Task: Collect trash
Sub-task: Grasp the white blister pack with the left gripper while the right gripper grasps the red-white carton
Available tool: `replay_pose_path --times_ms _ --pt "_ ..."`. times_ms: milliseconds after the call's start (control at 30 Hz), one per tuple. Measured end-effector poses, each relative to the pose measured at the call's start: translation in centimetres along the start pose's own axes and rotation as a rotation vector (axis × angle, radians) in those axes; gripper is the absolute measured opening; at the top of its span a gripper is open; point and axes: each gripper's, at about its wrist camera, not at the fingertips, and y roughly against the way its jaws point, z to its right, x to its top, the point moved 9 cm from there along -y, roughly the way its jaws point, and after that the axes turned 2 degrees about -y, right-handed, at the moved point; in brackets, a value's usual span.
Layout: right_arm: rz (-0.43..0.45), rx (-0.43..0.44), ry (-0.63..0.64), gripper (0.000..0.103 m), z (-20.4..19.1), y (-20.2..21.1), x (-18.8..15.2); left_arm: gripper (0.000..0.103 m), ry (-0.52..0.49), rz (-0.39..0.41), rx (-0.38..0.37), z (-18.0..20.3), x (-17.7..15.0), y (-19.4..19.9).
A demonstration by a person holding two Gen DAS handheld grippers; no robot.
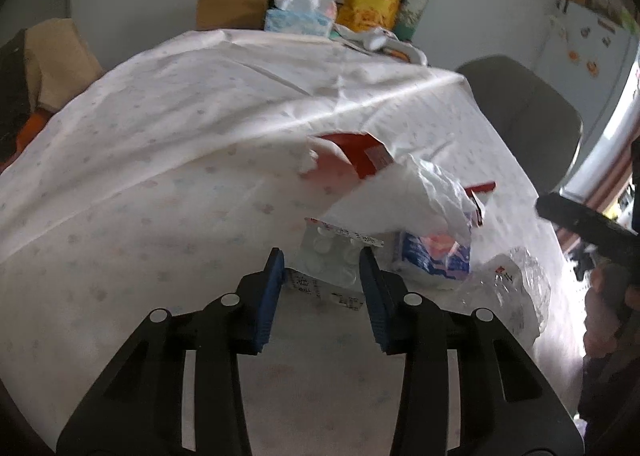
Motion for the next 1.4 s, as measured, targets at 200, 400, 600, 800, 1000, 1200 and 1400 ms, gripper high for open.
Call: replay_pose_path --times_ms 200,400,600,800,1000,1200,1400 --pt "-0.061 -0.001 0.050 0.082 -1.2 -3.0 0.3 0.039 0.070 0.032 0.039 -2.5 0.6 1.0" --pt "-0.120 0.006 0.142 0.084 -2.9 -4.6 -0.2 0.039 0.104 0.042 0.061 -4.0 0.4 1.5" --pt "-0.187 -0.020 0.257 0.085 -4.1 -5.7 -0.9 0.039 0.120 0.049 0.054 -4.5 0.3 1.7" --pt "-0.203 -0.017 0.273 0.083 -4.5 -7.3 -0.4 0.039 0.129 0.053 0.050 -4.7 0.2 1.7" --pt "-0.189 -0.002 0.267 0.040 -4.7 -7.1 0.5 0.039 0.132 0.060 0.045 -4.6 0.4 2.0" --pt "-0.150 -0.007 0.243 0.038 -3.9 -5.3 0.7 0.039 0.123 0.079 0.029 -3.8 0.8 2.6" --pt "-0.094 -0.005 0.215 0.038 -2.8 -2.4 0.9 0.039 0.092 0.102 0.008 -1.6 1.7 3.3"
